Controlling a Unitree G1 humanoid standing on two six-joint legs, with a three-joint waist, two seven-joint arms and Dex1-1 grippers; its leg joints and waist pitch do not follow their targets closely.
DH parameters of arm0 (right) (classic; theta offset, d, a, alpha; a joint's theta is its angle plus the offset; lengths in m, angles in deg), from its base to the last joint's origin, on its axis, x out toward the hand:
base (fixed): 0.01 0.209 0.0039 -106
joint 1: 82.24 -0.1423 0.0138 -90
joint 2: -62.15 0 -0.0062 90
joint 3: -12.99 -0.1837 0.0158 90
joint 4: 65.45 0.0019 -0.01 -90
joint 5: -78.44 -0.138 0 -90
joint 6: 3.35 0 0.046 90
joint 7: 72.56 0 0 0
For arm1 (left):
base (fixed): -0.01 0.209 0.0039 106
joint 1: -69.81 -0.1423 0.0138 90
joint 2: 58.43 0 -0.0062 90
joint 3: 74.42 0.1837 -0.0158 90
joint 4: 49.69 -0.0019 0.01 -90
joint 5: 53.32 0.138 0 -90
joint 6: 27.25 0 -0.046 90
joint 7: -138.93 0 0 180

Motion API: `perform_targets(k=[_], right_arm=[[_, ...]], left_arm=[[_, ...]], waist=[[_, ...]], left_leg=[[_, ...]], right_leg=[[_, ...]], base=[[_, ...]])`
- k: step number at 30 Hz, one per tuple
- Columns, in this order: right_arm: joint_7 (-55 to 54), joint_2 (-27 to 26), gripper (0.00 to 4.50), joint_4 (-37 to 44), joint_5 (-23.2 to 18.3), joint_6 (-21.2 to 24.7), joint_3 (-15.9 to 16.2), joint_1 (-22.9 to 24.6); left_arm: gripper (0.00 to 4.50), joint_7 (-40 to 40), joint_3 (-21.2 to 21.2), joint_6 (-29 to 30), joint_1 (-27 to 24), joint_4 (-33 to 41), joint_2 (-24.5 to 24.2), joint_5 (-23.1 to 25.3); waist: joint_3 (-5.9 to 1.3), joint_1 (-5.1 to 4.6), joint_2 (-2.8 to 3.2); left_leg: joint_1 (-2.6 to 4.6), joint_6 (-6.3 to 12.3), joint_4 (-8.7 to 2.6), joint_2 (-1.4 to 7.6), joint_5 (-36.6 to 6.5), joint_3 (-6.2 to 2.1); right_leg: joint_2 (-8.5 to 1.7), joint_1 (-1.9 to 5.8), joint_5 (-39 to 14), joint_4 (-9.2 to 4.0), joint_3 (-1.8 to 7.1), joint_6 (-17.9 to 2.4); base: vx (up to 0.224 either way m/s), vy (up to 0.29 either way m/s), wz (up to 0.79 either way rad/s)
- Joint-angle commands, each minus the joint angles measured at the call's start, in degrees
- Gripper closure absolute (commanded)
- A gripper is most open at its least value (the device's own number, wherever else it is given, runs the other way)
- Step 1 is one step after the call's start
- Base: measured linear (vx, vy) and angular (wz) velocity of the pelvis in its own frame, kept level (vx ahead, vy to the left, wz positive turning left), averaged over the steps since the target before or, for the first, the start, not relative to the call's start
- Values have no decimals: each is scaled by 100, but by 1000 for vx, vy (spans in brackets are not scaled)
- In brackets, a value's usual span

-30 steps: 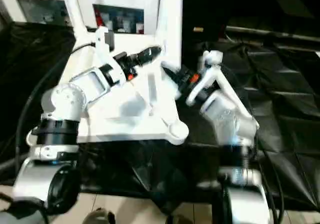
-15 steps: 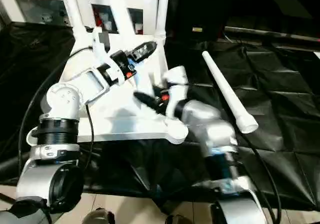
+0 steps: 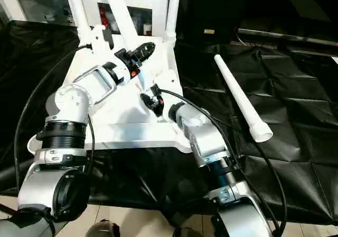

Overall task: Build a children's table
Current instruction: Pick table leg

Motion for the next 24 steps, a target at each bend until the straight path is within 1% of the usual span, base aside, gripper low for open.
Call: perform_targets(k=[1, 3, 5, 6, 7, 8, 9, 10, 11, 12, 13, 14, 15, 16, 18, 19, 20, 21, 22, 23, 24], right_arm=[[-131, 34, 260, -8, -24, -40, -145, -170], [-137, 32, 260, -10, -25, -69, -170, -187], [-79, 45, 260, 0, -35, -152, -172, -206], [8, 59, 225, 61, -68, -315, -177, -216], [243, 5, 190, 189, -418, -239, -363, -203], [430, -22, 190, 289, -726, -75, -547, -199], [433, -22, 188, 290, -731, -72, -550, -199], [642, -19, 181, 375, -1047, 148, -738, -203], [744, 6, 170, 402, -1175, 258, -811, -210], [842, 48, 157, 417, -1279, 373, -873, -222], [1578, 488, 147, 576, -1573, 861, -845, -194], [1893, 674, 139, 659, -1690, 1054, -806, -167], [2206, 857, 139, 764, -1804, 1158, -771, -128], [2395, 982, 133, 853, -1930, 1253, -791, -103], [2730, 1221, 133, 1021, -2258, 1564, -903, -71], [2864, 1334, 133, 1109, -2391, 1686, -938, -43], [2945, 1410, 133, 1166, -2474, 1776, -957, -24], [3007, 1484, 133, 1221, -2558, 1901, -972, -6], [3069, 1559, 133, 1274, -2601, 2003, -952, 18], [3120, 1628, 133, 1314, -2632, 2103, -922, 30], [3151, 1686, 133, 1342, -2671, 2264, -883, 38]], left_arm=[[225, -52, 189, -74, 128, -76, 80, 88], [233, -72, 189, -122, 129, -92, 83, 132], [239, -97, 188, -178, 146, -141, 71, 193], [240, -82, 216, -220, 172, -200, 14, 262], [244, 7, 238, -243, 216, -242, -57, 286], [248, 141, 278, -263, 261, -279, -138, 290], [250, 143, 279, -263, 261, -280, -139, 290], [252, 370, 354, -276, 306, -306, -246, 291], [257, 531, 412, -275, 325, -309, -310, 295], [262, 730, 486, -275, 343, -310, -383, 305], [264, 1611, 842, -54, 358, -156, -698, 252], [265, 1917, 945, 66, 359, -87, -801, 195], [265, 2169, 1014, 181, 372, -36, -890, 128], [265, 2355, 1062, 227, 391, -16, -965, 90], [265, 2667, 1112, 398, 456, 7, -1118, -29], [265, 2832, 1139, 462, 484, 34, -1191, -90], [265, 2938, 1148, 535, 506, 59, -1239, -152], [265, 3077, 1163, 586, 531, 90, -1285, -222], [265, 3209, 1170, 655, 550, 153, -1316, -319], [265, 3336, 1184, 709, 568, 186, -1345, -395], [265, 3443, 1183, 748, 568, 245, -1346, -479]], waist=[[-491, -23, -31], [-492, -35, -35], [-490, -41, -44], [-493, -39, -37], [-490, -44, 50], [-493, -61, 9], [-497, -63, -5], [-493, -57, -7], [-504, -41, -6], [-508, -44, -1], [-507, -26, -27], [-507, -10, -8], [-503, -3, -33], [-496, 21, -12], [-500, 34, -15], [-496, 43, -17], [-492, 49, -25], [-491, 52, -8], [-494, 42, -14], [-488, 41, -11], [-490, 44, 0]], left_leg=[[87, -61, -395, 31, -1166, 13], [89, -51, -388, 30, -1140, 20], [75, -34, -384, 21, -1123, 23], [82, -35, -384, 24, -1123, 20], [92, -44, -385, 22, -1128, 12], [95, -13, -384, 21, -1185, 25], [104, 29, -378, 16, -1232, 28], [100, 71, -383, 15, -1231, 23], [108, 111, -382, 23, -1155, 16], [97, 106, -379, 33, -1100, 14], [111, 162, -377, 20, -1032, 15], [115, 184, -374, 31, -985, 16], [121, 184, -372, 50, -947, 21], [115, 174, -368, 55, -893, 24], [106, 172, -356, 39, -901, 34], [108, 156, -354, 39, -931, 35], [101, 121, -351, 42, -970, 37], [111, 100, -355, 45, -986, 35], [105, 58, -355, 51, -984, 31], [105, 31, -353, 43, -1021, 34], [105, 11, -354, 44, -1048, 30]], right_leg=[[-198, 399, -1302, -400, 194, -642], [-200, 398, -1253, -393, 196, -670], [-204, 409, -1275, -394, 197, -684], [-207, 408, -1281, -394, 196, -683], [-199, 401, -1237, -385, 199, -707], [-188, 402, -1227, -407, 200, -700], [-190, 403, -1230, -401, 200, -715], [-184, 409, -1213, -400, 193, -747], [-190, 418, -1141, -386, 192, -789], [-198, 417, -1072, -369, 196, -825], [-181, 443, -1061, -368, 181, -901], [-188, 446, -998, -356, 192, -921], [-190, 435, -939, -344, 198, -947], [-202, 437, -847, -329, 203, -1027], [-213, 448, -835, -327, 204, -1105], [-220, 446, -926, -332, 200, -1115], [-236, 447, -1039, -341, 197, -1137], [-237, 439, -1100, -346, 197, -1148], [-232, 446, -1121, -338, 197, -1145], [-226, 434, -1203, -352, 194, -1132], [-233, 438, -1246, -353, 192, -1130]], base=[[0, 0, 0], [0, 0, 0], [0, 0, 0], [0, 0, 0], [0, 0, 0], [0, 0, 0], [0, 0, 0], [0, 0, 0], [0, 0, 0], [0, 0, 0], [0, 0, 0], [0, 0, 0], [0, 0, 0], [0, 0, 0], [0, 0, 0], [0, 0, 0], [0, 0, 0], [0, 0, 0], [0, 0, 0], [0, 0, 0], [0, 0, 0]])
